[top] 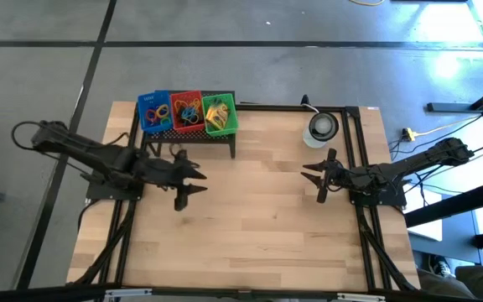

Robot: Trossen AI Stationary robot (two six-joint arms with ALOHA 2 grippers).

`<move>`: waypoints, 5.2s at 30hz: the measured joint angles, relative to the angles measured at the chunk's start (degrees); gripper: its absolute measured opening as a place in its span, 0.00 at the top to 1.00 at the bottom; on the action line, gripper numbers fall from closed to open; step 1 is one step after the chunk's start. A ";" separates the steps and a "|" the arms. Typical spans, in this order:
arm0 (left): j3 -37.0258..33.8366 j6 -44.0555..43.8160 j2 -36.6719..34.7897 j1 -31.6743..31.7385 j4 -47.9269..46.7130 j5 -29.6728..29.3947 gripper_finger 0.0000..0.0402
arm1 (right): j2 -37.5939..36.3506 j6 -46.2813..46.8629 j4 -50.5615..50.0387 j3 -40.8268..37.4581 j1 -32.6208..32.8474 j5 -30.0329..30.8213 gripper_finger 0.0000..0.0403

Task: Pick & Place Office Desk Supplies
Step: Return to Home Position

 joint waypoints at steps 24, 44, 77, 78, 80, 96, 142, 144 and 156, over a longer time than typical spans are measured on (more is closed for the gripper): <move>-40.76 32.80 -12.14 0.02 73.97 23.33 0.58 | 0.00 0.00 0.00 0.00 -0.02 0.00 0.70; -47.22 32.76 -13.00 -0.15 81.87 24.85 0.58 | 0.00 0.01 0.00 0.00 -0.01 0.00 0.70; -47.22 37.05 -51.44 -0.15 40.79 20.02 0.58 | 0.01 0.00 0.00 0.00 -0.02 0.00 0.70; -47.22 37.31 -51.52 -0.15 40.51 20.01 0.58 | 0.02 0.00 0.00 0.00 -0.02 0.00 0.70; -47.22 37.26 -51.58 -0.15 40.51 20.01 0.58 | 0.01 0.02 0.00 0.00 -0.01 0.00 0.70; -47.22 37.24 -51.57 -0.15 40.56 20.02 0.58 | 0.01 0.01 -0.01 0.00 -0.01 0.00 0.70; -47.22 37.20 -51.57 -0.15 40.60 20.04 0.58 | -16.37 0.01 -8.05 -0.02 -0.01 -0.90 0.70; -47.22 37.20 -51.57 -0.15 40.59 20.04 0.58 | -17.25 0.00 -10.04 -0.02 -0.01 -0.90 0.70; -47.22 37.20 -51.57 -0.13 40.60 20.04 0.58 | -24.23 0.00 -10.05 -0.07 -0.02 -0.90 0.70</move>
